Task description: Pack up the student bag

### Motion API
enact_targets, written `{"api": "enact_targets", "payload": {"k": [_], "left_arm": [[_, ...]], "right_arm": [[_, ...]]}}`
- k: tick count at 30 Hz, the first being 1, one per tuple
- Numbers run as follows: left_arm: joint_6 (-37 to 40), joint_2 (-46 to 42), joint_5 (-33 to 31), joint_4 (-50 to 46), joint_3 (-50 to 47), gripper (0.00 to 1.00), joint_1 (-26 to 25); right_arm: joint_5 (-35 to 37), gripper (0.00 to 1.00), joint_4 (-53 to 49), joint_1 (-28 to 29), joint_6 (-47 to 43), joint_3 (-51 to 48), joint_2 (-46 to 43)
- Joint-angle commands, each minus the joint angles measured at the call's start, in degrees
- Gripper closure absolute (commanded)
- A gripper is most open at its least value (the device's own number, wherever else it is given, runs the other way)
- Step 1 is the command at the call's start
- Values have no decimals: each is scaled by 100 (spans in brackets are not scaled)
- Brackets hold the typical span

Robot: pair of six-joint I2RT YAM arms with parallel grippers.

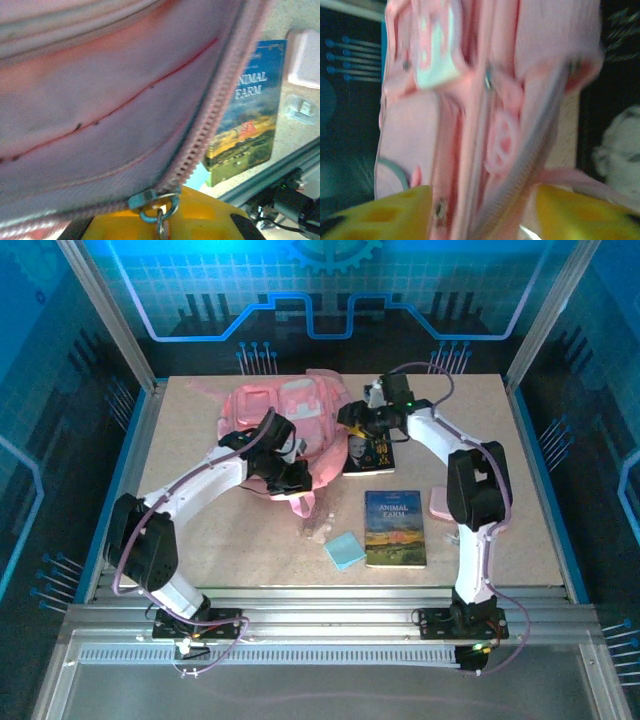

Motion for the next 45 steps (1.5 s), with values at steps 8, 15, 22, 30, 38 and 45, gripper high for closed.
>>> {"api": "enact_targets", "payload": {"k": [8,15,22,30,38,45], "left_arm": [[-677,956,692,1271,1068,100,-422],[-607,1123,746,1112,1185,100,-454],[-439,969,662,768,1125,100,-610],[-340,749,428,433,851,100,-622],[124,306,-47,-743,529,100,108],[499,-106,-544,-1507,241,100,620]], "right_arm": [[219,15,1,-201,562,-2076,-2155],[1,14,396,12,1194,-3046,-2786],[157,18,1157,585,1746,-2783,-2029],[716,100,1350,666,1720,-2693,-1589],[1619,100,591,435,705,-2679,-1968],[1963,100,415,117,301,-2527,-2017]]}}
